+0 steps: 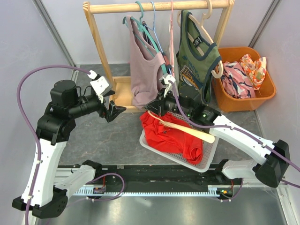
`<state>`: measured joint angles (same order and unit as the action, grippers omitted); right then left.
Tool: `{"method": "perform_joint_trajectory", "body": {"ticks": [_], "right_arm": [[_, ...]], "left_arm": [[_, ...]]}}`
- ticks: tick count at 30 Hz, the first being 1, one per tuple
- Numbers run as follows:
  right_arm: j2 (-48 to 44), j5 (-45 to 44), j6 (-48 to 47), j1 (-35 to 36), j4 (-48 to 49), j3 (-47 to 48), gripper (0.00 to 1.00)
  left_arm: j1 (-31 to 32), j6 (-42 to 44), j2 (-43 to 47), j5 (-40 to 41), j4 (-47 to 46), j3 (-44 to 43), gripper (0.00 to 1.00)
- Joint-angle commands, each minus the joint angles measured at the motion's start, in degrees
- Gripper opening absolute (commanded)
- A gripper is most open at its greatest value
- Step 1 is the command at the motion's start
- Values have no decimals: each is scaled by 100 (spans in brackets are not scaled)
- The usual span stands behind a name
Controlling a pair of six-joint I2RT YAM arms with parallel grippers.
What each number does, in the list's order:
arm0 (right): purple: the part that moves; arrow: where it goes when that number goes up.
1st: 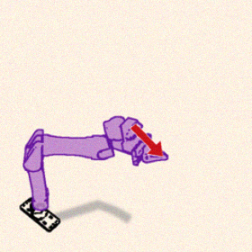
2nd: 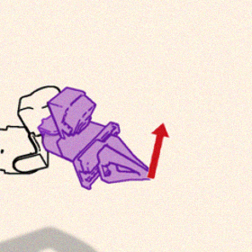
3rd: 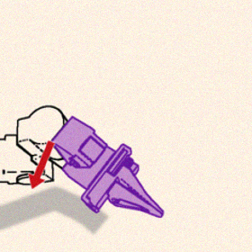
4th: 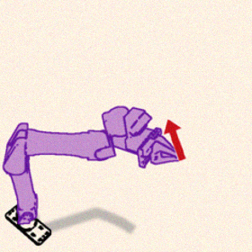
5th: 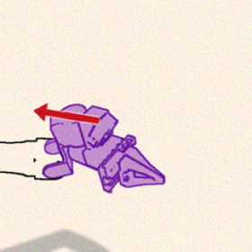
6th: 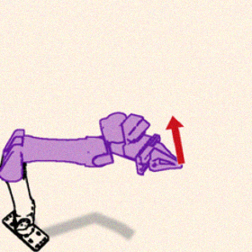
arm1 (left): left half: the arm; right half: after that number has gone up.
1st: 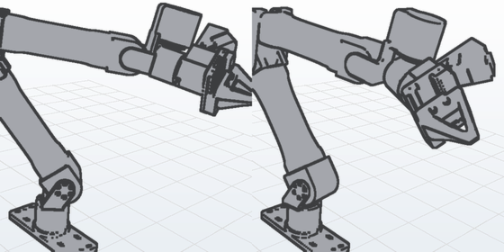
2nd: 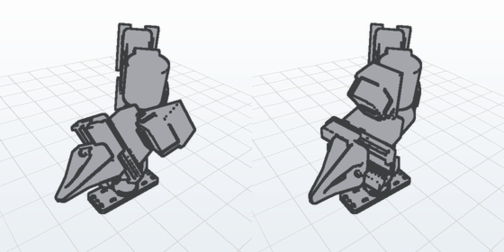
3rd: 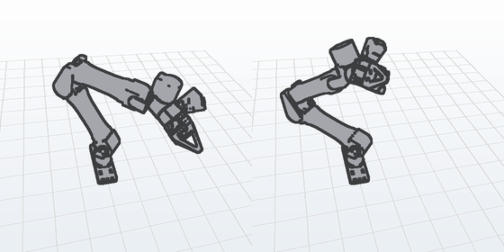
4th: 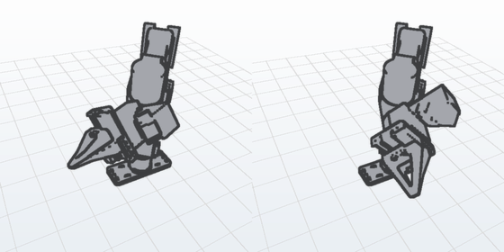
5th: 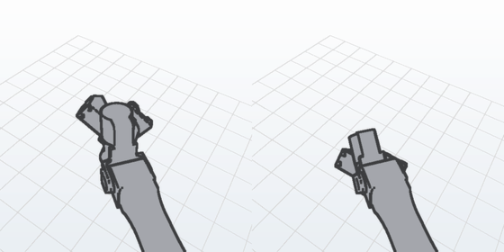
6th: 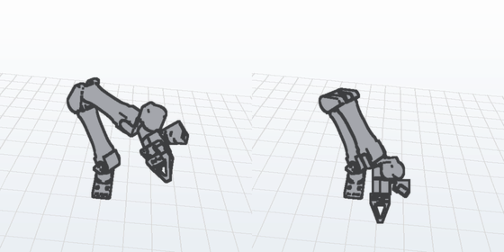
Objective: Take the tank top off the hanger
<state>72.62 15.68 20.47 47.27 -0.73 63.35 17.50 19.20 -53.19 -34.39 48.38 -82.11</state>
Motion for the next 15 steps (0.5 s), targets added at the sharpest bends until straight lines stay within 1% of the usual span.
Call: {"method": "perform_joint_trajectory", "body": {"ticks": [1,4,8,12,15], "right_arm": [[42,620,475,11,530,247,0],[7,866,633,11,626,318,0],[-90,1086,897,11,943,72,0],[-195,762,643,-7,725,-7,0],[-301,612,371,-68,452,186,0]], "left_arm": [[26,216,2,126,93,-78,89],[17,216,19,169,119,-121,89],[17,207,2,161,145,-157,89],[26,189,-16,47,181,-130,89],[17,189,-51,3,181,-113,89]]}}
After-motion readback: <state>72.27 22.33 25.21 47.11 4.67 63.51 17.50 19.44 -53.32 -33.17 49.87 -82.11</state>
